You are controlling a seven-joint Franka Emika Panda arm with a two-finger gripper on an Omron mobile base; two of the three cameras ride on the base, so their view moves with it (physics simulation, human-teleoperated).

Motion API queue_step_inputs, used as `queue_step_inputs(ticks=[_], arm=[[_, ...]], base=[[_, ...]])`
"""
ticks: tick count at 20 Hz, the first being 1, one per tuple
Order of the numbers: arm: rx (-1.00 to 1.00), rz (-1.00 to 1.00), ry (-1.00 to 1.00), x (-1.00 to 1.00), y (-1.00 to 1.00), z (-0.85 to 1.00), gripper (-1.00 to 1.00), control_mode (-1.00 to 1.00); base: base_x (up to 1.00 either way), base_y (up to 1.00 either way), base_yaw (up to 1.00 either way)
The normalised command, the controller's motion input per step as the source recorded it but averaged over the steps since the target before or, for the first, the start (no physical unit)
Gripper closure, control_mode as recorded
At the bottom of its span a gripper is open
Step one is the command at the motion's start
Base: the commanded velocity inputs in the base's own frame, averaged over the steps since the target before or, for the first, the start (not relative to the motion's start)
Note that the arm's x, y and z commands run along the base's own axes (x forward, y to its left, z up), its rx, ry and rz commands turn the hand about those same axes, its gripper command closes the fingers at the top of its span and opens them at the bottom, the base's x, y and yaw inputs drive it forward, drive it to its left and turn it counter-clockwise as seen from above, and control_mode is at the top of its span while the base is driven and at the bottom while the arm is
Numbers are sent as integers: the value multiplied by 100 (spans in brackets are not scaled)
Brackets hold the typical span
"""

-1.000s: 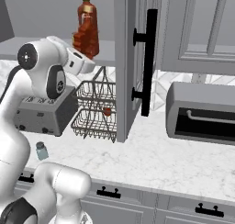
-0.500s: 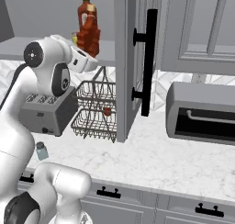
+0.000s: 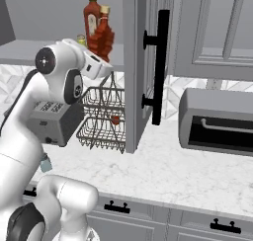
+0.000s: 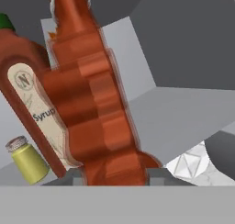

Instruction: Put the shaker and condiment bottle from the counter next to their counterparts in the cabinet.

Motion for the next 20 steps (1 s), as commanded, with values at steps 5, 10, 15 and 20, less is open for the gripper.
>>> queue_step_inputs(ticks=[5,10,15,20], arm=[[-11,0,-1,35,0,-33,100,-100],[-5,0,-1,14,0,-8,100,-100],[-5,1,0,24,0,0,100,-100],[-2,2,0,34,0,0,100,-100]], base=[[0,0,0],[0,0,0],[0,0,0],[0,0,0]])
